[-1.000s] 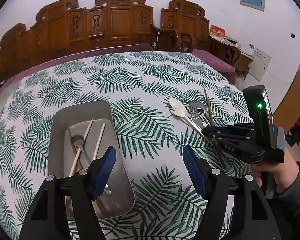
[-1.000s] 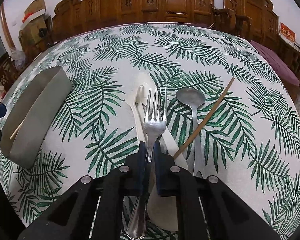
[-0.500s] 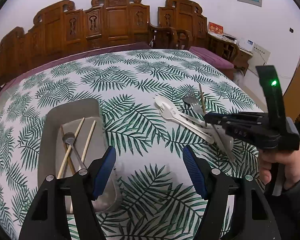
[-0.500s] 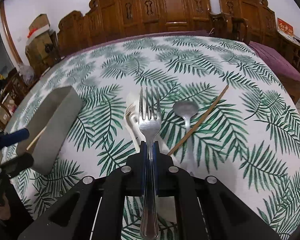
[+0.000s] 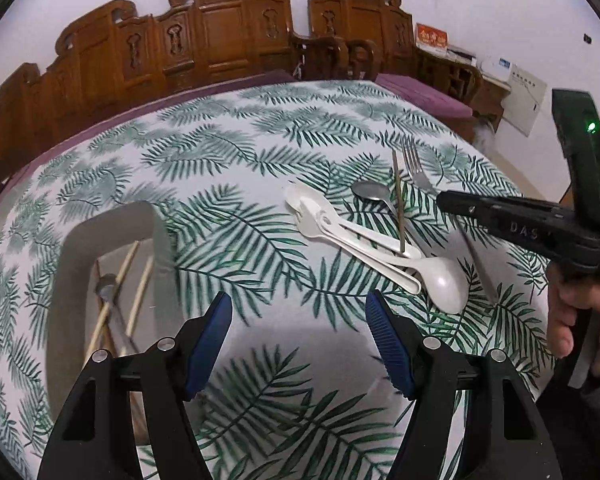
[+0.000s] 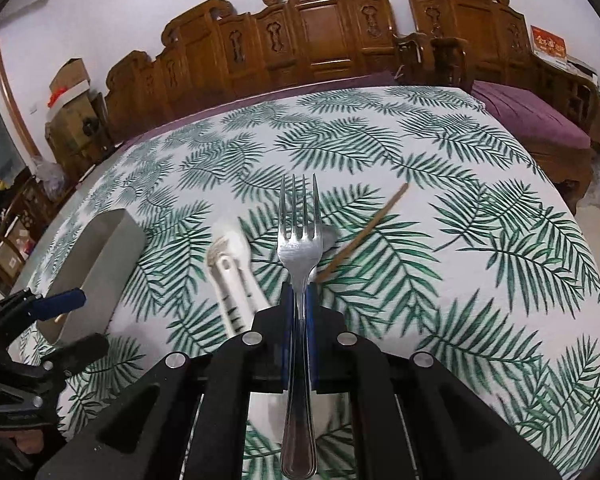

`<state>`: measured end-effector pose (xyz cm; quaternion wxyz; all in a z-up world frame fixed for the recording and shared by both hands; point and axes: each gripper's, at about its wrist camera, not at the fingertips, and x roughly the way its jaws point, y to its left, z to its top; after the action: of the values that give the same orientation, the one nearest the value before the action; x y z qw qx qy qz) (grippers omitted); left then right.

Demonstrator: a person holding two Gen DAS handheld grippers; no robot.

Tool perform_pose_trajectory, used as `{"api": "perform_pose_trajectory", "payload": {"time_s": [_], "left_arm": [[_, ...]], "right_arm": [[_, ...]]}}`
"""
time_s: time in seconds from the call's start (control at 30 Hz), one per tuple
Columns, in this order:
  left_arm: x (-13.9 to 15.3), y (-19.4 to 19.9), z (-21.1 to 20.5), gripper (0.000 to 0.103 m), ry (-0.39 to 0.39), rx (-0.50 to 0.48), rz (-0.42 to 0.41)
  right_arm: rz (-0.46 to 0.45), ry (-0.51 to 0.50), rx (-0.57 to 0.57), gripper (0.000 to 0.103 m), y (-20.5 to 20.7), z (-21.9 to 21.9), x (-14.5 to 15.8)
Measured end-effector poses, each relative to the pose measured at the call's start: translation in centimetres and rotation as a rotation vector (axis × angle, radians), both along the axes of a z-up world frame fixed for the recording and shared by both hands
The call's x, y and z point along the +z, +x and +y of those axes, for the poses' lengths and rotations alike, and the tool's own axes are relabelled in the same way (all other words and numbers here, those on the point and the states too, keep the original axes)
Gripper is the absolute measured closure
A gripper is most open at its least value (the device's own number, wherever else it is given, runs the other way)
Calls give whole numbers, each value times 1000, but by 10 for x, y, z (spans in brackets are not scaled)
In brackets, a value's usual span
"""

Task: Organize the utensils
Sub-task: 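Grasp a white plastic fork with the left gripper while the right gripper holds the metal fork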

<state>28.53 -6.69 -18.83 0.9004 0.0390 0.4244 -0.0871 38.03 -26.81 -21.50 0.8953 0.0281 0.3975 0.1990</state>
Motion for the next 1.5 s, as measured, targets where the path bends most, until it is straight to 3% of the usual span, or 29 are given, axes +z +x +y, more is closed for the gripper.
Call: {"api": "perform_pose_trajectory", "payload": {"time_s": [0.47, 0.73, 0.9, 1.07, 1.17, 1.23, 1.5], "left_arm": [[-20, 55, -45, 40, -17, 6, 78], [-52, 89, -39, 46, -81, 90, 201], [-53, 87, -36, 57, -71, 96, 192], [-52, 79, -20, 84, -78, 121, 190], [-53, 76, -14, 93, -72, 122, 189], [-53, 74, -11, 98, -69, 125, 190], [-48, 60, -5, 98, -16, 104, 169]], "right_arm": [[24, 11, -37, 95, 10, -23, -7], [31, 14, -28, 95, 10, -21, -9], [28, 11, -17, 95, 9, -17, -8], [21, 9, -16, 95, 7, -13, -6], [15, 8, -11, 95, 5, -10, -4], [9, 6, -6, 95, 3, -7, -3], [5, -12, 20, 95, 0, 2, -3]]}}
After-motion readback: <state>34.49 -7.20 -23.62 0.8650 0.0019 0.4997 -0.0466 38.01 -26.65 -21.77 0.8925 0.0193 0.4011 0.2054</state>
